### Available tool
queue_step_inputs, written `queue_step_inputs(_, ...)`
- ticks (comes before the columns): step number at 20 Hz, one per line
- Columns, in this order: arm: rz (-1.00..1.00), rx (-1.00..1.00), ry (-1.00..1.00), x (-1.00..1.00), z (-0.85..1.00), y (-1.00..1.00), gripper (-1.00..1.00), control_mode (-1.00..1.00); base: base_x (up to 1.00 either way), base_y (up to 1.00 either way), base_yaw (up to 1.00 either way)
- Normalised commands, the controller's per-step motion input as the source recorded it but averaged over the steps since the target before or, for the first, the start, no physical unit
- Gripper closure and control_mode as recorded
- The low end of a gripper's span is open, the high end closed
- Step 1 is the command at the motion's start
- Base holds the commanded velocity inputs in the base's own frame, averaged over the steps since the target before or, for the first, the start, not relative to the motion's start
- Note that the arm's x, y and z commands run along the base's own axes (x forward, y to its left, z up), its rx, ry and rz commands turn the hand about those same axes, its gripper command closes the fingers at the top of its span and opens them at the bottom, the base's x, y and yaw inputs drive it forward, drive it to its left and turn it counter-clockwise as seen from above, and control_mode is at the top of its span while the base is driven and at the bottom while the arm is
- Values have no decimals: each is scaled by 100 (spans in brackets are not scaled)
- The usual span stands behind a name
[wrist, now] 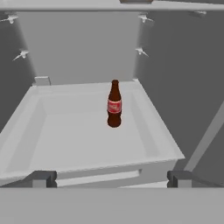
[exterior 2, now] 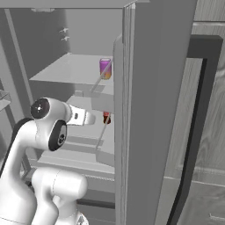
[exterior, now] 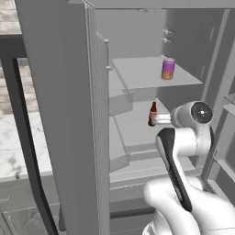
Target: Open the fridge, grab two sodas, and place both sodas inside the bowl with ice on the dining counter.
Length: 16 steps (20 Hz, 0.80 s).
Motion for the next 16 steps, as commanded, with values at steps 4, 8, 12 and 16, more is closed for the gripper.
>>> queue_step_inputs(4,0,0,-3,44,-5,0,-100,-100,0,0,0)
queue_step_inputs(8,0,0,-4,44,-7,0,-100,-100,0,0,0)
queue_step_inputs(12,0,0,0,38,-3,0,-100,-100,0,0,0)
queue_step_inputs(16,0,0,0,35,-3,-1,-100,-100,0,0,0)
